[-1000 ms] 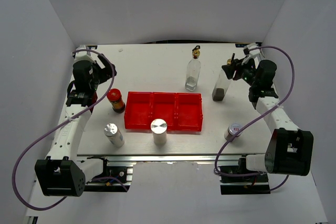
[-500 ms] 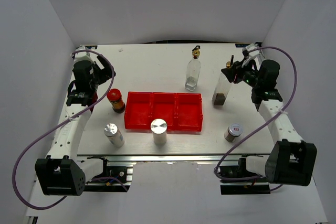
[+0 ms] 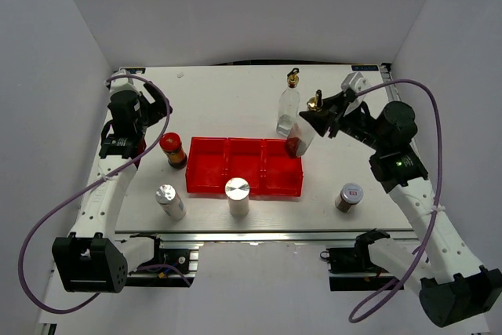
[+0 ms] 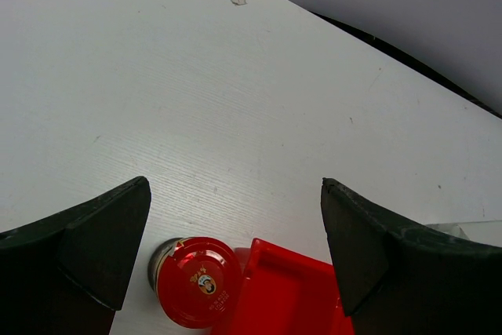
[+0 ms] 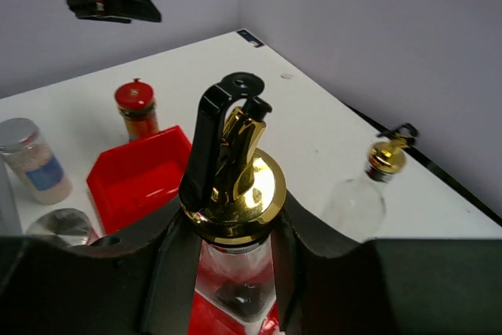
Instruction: Organize the condiment bottles
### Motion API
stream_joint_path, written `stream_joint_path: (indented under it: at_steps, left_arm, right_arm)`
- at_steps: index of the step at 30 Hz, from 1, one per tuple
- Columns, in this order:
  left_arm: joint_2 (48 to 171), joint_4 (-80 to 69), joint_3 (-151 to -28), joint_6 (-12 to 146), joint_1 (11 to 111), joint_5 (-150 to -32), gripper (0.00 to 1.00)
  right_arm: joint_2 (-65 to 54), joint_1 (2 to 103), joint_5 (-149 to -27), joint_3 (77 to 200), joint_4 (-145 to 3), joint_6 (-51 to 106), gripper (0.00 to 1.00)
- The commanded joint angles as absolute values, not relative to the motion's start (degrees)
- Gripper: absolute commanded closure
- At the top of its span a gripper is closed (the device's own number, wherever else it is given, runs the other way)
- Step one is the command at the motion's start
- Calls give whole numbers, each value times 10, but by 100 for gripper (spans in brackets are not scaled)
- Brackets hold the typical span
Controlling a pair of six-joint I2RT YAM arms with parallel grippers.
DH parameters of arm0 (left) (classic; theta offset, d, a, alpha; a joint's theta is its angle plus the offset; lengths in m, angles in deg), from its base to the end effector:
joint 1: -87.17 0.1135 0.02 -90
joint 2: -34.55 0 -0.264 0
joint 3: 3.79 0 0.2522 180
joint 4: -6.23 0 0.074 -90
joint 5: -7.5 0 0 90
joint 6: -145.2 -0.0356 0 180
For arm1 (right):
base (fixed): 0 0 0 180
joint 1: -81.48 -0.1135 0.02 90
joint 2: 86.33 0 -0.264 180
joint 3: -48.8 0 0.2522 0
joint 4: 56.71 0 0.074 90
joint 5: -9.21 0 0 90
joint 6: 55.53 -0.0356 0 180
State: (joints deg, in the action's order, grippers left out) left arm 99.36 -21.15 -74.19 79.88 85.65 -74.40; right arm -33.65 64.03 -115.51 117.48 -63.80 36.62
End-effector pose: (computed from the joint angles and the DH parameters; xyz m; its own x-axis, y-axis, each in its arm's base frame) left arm 0.2601 -0.0019 0.3364 -0.2935 -0.4057 -0.8656 -0.2499 0.9065 -0.3402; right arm 0.1889 0.0806 0.4090 0.1770 0.0233 -0.9839 -0.7772 0.6167 -0.1252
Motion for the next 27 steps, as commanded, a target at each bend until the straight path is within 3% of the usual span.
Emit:
stream_joint_path:
  at_steps: [1,15,27]
  left_arm:
    - [989,-220,-759,807,858,-726,2]
    - [981,-221,-755,813,858,-711,2]
    - [991,-226,-757,817,858,-702,2]
  right_arm:
    - [-334,587,-1080,1213,-607,353,100]
    - [-240,432,-816,1205,-555,353,100]
    - [-209,376,-650,1156,-470,336,100]
